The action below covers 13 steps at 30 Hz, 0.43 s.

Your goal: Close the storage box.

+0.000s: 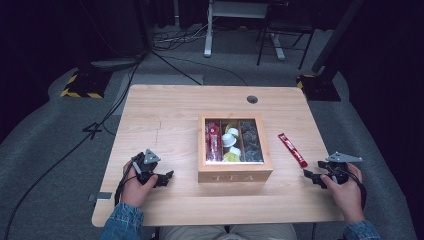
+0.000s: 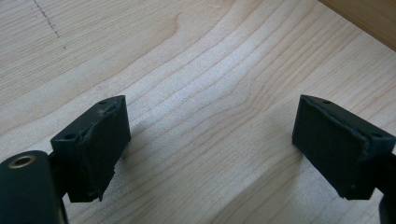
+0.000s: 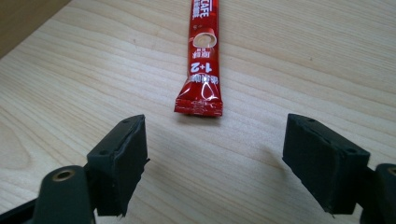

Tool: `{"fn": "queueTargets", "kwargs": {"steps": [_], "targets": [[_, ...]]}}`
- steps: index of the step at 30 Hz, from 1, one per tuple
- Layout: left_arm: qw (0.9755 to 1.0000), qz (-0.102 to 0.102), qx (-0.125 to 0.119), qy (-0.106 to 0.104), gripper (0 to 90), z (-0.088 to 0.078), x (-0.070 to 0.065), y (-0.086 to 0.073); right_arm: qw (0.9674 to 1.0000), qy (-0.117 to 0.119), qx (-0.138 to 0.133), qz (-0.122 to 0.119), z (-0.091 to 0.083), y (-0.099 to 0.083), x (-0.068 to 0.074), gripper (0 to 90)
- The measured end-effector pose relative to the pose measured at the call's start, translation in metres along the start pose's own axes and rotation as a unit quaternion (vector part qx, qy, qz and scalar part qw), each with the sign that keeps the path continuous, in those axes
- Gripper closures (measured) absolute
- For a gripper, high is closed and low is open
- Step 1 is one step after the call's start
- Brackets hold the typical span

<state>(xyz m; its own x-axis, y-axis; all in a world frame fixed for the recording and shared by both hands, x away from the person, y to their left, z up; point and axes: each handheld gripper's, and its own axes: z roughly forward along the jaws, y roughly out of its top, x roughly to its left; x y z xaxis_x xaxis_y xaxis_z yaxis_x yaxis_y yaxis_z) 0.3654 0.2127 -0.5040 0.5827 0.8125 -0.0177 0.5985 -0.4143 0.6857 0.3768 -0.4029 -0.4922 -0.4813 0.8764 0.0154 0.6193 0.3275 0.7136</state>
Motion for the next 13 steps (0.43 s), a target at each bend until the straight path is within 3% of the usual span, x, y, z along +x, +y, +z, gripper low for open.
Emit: {"fn": "queueTargets", "kwargs": {"steps": [13], "targets": [[1.0000,-0.003,0.000,0.001,11.4,0.0003,-0.0008,-0.0001,0.9998,-0.014,-0.015,-0.001,0.0068,-0.0092,0.0045,14.2]]}}
